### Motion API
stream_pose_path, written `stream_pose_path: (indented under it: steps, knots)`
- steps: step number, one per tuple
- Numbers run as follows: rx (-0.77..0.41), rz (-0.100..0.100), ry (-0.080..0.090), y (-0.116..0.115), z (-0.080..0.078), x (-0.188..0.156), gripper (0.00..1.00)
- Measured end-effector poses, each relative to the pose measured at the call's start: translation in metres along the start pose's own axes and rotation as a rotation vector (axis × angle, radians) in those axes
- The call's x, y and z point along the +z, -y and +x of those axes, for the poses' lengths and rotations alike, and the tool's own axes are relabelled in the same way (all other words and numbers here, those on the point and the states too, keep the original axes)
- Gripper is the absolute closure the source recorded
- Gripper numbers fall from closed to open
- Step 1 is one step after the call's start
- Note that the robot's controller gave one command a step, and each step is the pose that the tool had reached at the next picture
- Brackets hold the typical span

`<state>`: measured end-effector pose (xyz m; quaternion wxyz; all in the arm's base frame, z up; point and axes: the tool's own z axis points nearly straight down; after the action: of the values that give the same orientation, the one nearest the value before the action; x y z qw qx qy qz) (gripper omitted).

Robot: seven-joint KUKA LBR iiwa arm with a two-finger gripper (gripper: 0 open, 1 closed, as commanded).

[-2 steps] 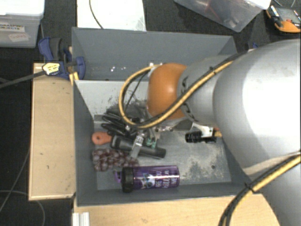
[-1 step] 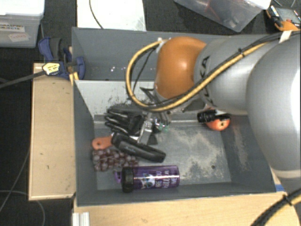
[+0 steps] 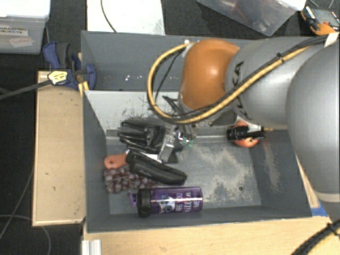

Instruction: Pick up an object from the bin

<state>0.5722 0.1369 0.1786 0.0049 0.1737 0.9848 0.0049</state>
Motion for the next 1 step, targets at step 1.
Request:
stream_pose_path:
  steps: [1]
  knots:
    - [-0.346,0.001,0.005,-0.0334,0.0014,0.0489,0.0]
